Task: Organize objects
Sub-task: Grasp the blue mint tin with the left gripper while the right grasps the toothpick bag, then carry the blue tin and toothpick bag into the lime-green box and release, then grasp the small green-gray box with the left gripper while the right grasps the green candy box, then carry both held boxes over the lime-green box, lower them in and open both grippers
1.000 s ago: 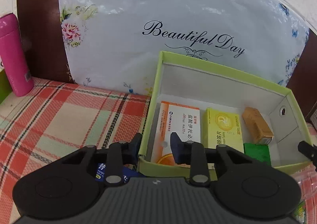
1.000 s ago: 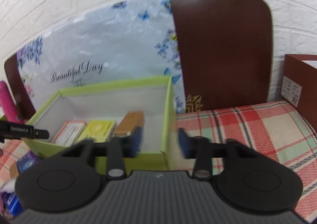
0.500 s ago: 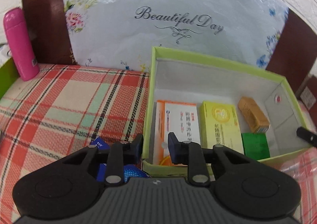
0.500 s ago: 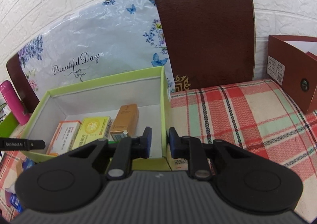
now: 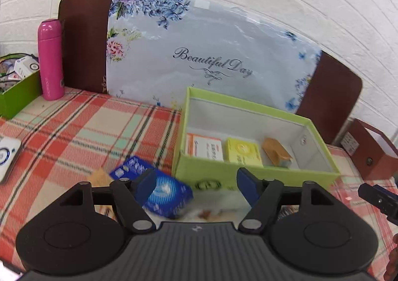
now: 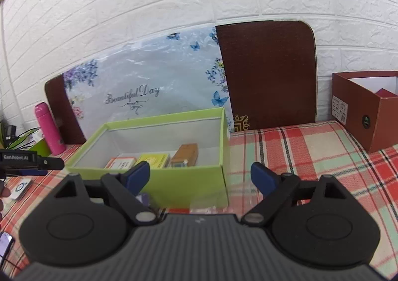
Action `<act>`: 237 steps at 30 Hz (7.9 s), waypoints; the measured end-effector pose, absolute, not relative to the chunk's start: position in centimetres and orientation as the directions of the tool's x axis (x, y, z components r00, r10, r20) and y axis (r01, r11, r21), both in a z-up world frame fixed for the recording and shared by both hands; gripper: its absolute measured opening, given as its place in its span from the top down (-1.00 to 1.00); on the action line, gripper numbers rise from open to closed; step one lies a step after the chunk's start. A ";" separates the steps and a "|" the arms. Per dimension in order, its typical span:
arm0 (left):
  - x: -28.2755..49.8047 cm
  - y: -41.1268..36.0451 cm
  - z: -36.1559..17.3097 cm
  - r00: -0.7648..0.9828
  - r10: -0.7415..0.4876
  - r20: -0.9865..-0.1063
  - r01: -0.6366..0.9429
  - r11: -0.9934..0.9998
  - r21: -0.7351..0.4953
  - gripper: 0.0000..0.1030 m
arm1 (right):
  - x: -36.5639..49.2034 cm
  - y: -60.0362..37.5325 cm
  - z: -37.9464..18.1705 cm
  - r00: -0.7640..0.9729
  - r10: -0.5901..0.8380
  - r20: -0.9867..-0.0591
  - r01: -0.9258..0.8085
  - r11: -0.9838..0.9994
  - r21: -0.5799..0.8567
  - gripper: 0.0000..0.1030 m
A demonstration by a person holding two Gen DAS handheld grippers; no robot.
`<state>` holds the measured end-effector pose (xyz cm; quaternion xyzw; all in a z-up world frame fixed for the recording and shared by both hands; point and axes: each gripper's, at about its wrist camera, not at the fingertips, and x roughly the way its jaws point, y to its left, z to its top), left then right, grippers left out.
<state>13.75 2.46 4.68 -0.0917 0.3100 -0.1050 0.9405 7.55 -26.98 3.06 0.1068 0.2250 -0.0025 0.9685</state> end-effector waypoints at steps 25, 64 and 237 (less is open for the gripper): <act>9.0 2.6 -2.2 0.789 -0.191 -0.584 0.086 0.975 -0.204 -0.61 | -1.8 -16.6 -3.5 0.859 0.104 -0.501 -0.110 0.994 0.017 -1.00; 3.8 0.1 -3.1 0.698 -0.280 -0.659 0.286 0.953 -0.102 -0.22 | 1.8 -17.2 -5.1 0.781 0.121 -0.613 -0.110 0.992 0.055 -0.18; 8.7 -4.1 5.7 0.709 -0.508 -0.490 0.486 0.855 -0.184 0.55 | 2.0 -19.7 3.1 0.911 0.105 -0.400 -0.114 0.993 0.002 -0.16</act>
